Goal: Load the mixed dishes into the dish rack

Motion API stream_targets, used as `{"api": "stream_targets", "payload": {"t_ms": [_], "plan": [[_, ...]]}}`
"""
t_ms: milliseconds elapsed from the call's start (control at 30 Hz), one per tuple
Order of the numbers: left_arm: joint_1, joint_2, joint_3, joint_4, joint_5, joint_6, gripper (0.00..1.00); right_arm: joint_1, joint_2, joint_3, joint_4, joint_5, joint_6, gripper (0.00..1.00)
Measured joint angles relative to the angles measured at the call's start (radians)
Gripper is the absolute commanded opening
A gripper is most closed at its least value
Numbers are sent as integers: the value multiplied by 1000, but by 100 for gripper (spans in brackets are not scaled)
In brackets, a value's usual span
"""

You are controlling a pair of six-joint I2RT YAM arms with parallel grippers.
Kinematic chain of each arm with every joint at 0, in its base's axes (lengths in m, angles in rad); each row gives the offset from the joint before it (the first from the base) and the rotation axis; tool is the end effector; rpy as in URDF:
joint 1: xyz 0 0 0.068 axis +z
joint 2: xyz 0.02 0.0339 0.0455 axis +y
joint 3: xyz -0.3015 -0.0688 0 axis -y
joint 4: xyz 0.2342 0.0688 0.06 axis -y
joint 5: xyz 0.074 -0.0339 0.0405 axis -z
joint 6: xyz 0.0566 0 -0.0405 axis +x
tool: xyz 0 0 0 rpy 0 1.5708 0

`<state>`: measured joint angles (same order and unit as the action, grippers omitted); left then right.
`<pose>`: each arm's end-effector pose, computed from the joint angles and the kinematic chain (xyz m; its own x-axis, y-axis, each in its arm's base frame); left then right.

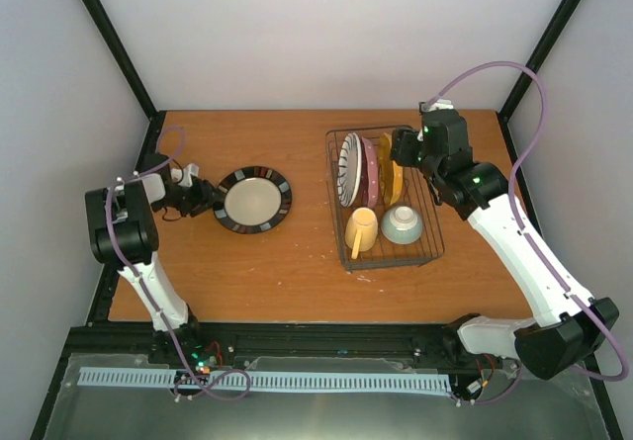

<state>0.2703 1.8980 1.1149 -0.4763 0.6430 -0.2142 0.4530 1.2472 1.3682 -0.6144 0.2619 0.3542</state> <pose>0.3577 0.0639 0.1627 -0.8886 -0.4227 -0.1781 -0.2308 0.7475 -0.6228 0.2426 0.1018 0.4262 -0.4749 0.1414 -0.8686 -0.0565 0.9801 0.1905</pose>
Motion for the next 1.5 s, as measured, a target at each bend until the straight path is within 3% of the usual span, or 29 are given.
{"api": "stream_targets", "payload": {"t_ms": [233,300,367,533,800,1033,1167,1500], "plan": [[0,74,2,40,167,10,30,0,5,0,0,-21,2,73],[3,94,3,45,210,17,19,0,6,0,1,-27,2,73],[4,114,5,47,241,24,2,0,10,0,1,-34,2,73],[3,145,8,53,387,40,1,0,23,0,1,-43,5,73],[3,121,-15,74,407,35,1,0,31,0,5,-63,10,82],[2,-19,-40,80,376,4,1,0,31,0,30,-145,18,91],[3,-123,-34,79,412,-5,1,-2,32,0,51,-254,32,93],[2,-354,69,75,555,-87,1,-17,163,-2,189,-735,114,93]]}}
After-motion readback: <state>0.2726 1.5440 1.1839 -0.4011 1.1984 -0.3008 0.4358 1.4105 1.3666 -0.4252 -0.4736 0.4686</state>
